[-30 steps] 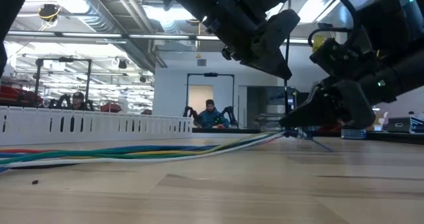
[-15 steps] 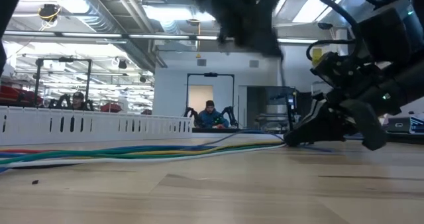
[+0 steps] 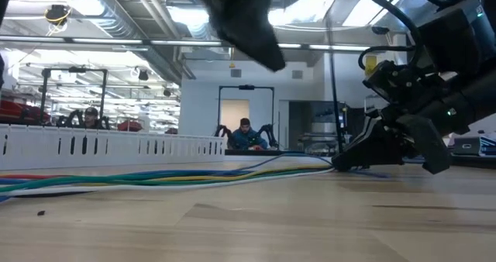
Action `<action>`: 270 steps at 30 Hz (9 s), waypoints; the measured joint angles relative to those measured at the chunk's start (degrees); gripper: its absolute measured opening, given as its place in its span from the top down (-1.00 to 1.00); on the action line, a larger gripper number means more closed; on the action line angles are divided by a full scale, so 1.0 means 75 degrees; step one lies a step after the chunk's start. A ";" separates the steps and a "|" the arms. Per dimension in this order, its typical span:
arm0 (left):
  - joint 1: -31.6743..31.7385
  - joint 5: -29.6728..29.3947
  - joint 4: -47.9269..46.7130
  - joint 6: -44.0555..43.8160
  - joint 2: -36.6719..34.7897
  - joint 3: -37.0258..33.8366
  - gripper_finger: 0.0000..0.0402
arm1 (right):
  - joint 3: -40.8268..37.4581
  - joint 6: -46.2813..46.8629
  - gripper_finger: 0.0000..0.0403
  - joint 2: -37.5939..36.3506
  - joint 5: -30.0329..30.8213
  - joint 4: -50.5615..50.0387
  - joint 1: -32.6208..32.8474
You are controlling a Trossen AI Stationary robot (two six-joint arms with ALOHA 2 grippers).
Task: Ziptie cables
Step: Wrap the zip tie on the cables, then put the ziptied cables into the white cable duct
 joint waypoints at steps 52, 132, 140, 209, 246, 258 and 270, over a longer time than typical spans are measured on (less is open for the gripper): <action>0.1787 0.2715 0.7610 0.2593 0.2288 -0.1767 0.98 | 0.0015 -0.0015 1.00 -0.0015 0.0041 0.0043 0.0000; 0.0863 0.1461 0.6965 -0.0626 0.1044 -0.3482 0.33 | -0.0158 -0.1323 0.02 -0.2720 -0.1421 -0.2749 -0.0436; 0.0591 0.1440 0.4777 -0.0874 0.0185 -0.3053 0.34 | 0.0535 -0.2738 0.02 -0.1379 -0.3246 -0.2538 -0.1829; 0.0058 -0.0531 0.4100 -0.0108 -0.2537 -0.4204 0.87 | 0.3766 -0.3417 0.98 -0.1556 -0.3460 -0.7079 -0.0943; -0.0131 -0.0168 0.2505 -0.1260 -0.2135 -0.3338 -0.13 | 0.6114 -0.4413 0.96 -0.1574 -0.2489 -0.9002 -0.1402; -0.0044 -0.0467 0.1570 -0.1419 -0.2477 -0.3000 -0.13 | 0.6111 -0.4409 0.94 -0.1574 -0.2641 -0.9104 -0.1402; 0.0468 0.0847 0.2618 -0.1453 -0.1481 -0.3315 -0.12 | 0.6108 -0.4409 0.94 -0.1574 -0.2696 -0.9113 -0.1402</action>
